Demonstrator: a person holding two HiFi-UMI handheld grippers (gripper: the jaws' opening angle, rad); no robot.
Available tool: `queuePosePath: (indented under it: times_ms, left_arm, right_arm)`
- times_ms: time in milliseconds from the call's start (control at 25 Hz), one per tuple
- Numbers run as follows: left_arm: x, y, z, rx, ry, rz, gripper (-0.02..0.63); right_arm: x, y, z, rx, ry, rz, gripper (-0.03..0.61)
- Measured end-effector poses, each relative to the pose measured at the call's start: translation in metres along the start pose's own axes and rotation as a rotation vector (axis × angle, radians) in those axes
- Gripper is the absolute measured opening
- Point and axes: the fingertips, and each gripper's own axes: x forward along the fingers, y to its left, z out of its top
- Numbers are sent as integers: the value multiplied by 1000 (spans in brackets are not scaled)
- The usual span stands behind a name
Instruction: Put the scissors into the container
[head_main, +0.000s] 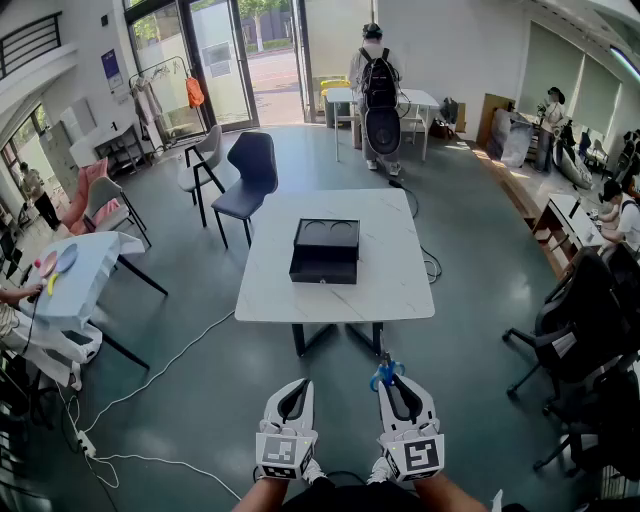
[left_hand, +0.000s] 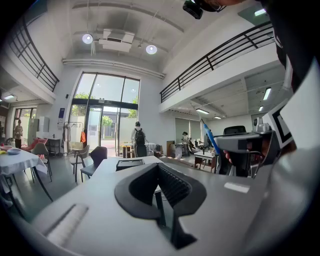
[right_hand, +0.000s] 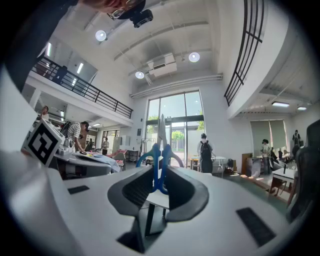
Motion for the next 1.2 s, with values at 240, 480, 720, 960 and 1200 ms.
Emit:
queuePosePath:
  times_ms: [240,480,720,960,1200]
  left_arm:
    - [1,-11,-3,18,4,-14,8]
    - [0,-8,-2,22,-2,-14,8]
    - [-4,-2,-12,26,2,-34,8]
    - [-15,24,-22,31,2,-38,8]
    - [-27,49,-27,31,-1,-48,8]
  right_arm:
    - [-6,-3,2,-11,-4,-3,80]
    - [-4,-1,1,-9,-5,-4,80]
    - [1,9,9,27,-26,7,83]
    - [13,32,6,13,-24,1,83]
    - [28,56,3,-2,-18,-18,83]
